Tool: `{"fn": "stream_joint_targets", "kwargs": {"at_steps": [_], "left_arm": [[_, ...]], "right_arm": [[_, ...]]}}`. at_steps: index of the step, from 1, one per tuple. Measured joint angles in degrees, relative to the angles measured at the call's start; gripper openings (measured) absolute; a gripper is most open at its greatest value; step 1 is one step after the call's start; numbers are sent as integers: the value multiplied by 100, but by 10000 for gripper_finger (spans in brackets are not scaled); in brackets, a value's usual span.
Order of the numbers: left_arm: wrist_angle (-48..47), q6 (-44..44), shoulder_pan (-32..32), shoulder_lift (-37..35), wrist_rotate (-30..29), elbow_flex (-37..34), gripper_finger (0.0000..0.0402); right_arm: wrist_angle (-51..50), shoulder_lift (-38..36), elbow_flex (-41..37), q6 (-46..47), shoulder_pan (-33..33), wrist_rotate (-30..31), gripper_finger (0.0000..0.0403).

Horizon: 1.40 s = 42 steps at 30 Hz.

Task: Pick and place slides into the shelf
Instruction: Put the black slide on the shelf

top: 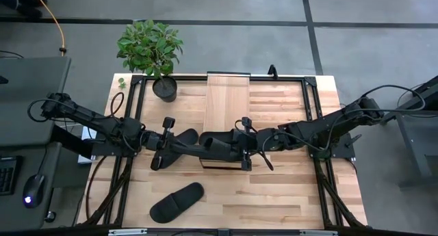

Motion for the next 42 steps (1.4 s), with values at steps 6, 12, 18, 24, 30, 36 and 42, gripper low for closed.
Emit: {"fn": "stream_joint_targets", "kwargs": {"at_steps": [6, 12, 18, 24, 30, 36, 42], "left_arm": [[-2, 84, 0, 0, 7, 0, 52], [-7, 167, 0, 0, -92, 0, 75], [-157, 358, 0, 0, -482, 0, 83], [-123, 508, 0, -14, -563, 0, 57], [-108, 596, 4, -11, -646, 7, 70], [11, 1036, 5, -11, -744, 11, 70], [491, 1548, 7, -11, -1121, 13, 57]], "right_arm": [[9, 0, 0, -123, 0, -30, 57], [22, 0, 0, -187, -2, 24, 122], [-58, -23, 57, -409, 0, 223, 169], [-842, -76, 557, -273, 0, 331, 188], [-1863, -79, 892, 374, 4, 269, 188], [-2037, -76, 1166, 38, 7, 406, 188], [-2627, -76, 1808, -43, 4, 897, 188]]}}
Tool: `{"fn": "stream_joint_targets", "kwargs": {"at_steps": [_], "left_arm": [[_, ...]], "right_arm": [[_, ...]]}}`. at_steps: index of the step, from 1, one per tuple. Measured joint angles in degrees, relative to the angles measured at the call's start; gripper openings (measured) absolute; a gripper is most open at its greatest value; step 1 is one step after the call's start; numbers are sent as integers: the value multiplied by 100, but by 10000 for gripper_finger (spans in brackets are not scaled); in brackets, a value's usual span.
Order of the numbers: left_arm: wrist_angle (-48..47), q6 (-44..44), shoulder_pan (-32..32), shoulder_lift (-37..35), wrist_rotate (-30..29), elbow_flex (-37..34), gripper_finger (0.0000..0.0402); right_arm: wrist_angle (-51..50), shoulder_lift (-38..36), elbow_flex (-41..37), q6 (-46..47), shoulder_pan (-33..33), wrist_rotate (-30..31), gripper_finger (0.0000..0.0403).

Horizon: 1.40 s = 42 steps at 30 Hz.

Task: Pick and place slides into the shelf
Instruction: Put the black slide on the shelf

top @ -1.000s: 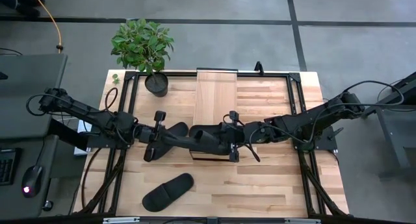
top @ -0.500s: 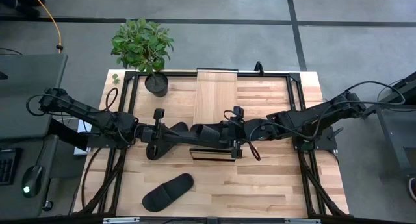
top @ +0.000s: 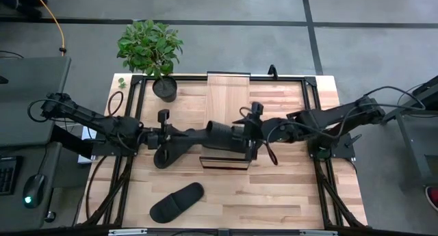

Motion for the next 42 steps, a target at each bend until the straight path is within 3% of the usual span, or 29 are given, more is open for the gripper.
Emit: {"fn": "stream_joint_targets", "kwargs": {"at_steps": [6, 11, 15, 25, 30, 42], "left_arm": [[132, 626, 2, 15, -406, 2, 75], [145, 1128, 15, 13, -729, 9, 63], [139, 1576, 7, 13, -827, 9, 55], [98, 2902, 241, 13, -846, 9, 78], [-225, 3042, 1100, 15, -283, 11, 66], [-257, 2727, 3072, 15, 2885, 11, 74]], "right_arm": [[-1193, 2, 754, 584, 3, 346, 188], [-2011, 11, 1310, 857, 3, 333, 188], [-2272, 11, 1575, 989, 3, 335, 188], [-2320, 11, 1606, 952, 3, 310, 188], [-2318, 11, 1604, 949, 3, 311, 188], [-2316, 11, 1599, 947, 3, 301, 188]]}}
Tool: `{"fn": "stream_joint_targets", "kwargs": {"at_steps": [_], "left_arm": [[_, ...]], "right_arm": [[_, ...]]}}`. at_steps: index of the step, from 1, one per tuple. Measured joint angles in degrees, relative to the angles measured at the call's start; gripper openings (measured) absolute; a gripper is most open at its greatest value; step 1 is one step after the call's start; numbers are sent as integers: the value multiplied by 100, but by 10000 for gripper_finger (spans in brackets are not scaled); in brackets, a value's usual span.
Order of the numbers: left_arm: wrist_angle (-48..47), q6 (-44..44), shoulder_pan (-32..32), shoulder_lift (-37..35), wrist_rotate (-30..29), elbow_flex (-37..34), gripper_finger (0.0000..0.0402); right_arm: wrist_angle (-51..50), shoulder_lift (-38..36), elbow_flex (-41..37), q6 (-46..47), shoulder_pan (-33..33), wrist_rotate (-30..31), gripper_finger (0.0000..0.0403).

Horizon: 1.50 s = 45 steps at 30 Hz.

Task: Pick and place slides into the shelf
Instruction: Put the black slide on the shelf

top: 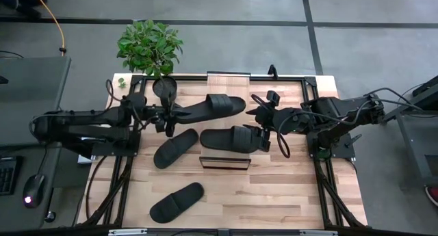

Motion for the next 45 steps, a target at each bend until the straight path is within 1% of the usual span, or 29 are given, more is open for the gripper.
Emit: {"fn": "stream_joint_targets", "kwargs": {"at_steps": [3, 5, 8, 11, 17, 24, 31, 45], "left_arm": [[5, 13, 276, 112, 600, 0, 68], [3, 36, 409, 245, 746, 0, 64], [110, 70, 538, 577, 751, 0, 64], [479, 132, 620, 976, 748, 0, 73], [1425, 202, 604, 1817, 787, 2, 79], [1920, 199, 605, 2481, 943, 2, 80], [2085, 219, 607, 2820, 943, 2, 81], [2376, 219, 607, 2817, 962, 2, 81]], "right_arm": [[0, 0, -1, 0, 0, -19, 188], [0, 0, -4, 0, 0, -25, 188], [0, 0, -4, 2, 0, -23, 188], [0, 0, -4, 9, 0, -23, 188], [12, 0, -4, 44, 0, -20, 188], [11, 0, -4, 182, 0, -82, 188], [11, 2, -4, 195, 0, -93, 188], [13, 45, -4, 302, -2, -95, 188]]}}
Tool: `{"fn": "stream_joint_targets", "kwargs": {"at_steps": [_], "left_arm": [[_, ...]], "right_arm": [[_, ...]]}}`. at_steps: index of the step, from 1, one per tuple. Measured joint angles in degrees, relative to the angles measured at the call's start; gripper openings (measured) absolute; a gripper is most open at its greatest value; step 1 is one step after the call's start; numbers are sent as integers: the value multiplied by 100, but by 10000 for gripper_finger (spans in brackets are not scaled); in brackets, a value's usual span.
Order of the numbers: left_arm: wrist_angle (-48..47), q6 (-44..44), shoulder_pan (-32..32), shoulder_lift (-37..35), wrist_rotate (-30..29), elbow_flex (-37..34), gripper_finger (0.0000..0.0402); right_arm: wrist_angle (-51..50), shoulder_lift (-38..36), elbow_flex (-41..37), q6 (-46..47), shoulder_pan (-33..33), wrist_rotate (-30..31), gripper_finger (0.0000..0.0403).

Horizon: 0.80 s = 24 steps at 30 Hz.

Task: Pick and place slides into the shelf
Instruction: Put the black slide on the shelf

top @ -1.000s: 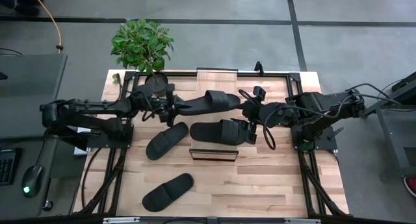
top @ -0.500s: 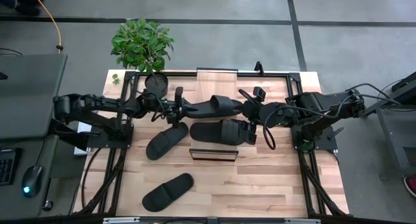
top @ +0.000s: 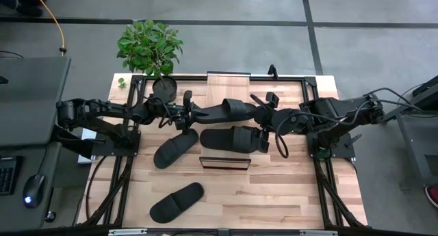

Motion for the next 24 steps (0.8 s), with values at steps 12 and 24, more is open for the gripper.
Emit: {"fn": "stream_joint_targets", "kwargs": {"at_steps": [12, 24], "left_arm": [[-71, -66, 164, 149, 55, 81, 81], [-288, -213, 217, 564, 412, 450, 81]], "right_arm": [[273, 400, -4, -405, -4, -46, 188], [302, 405, -4, -503, -4, -126, 188]]}}
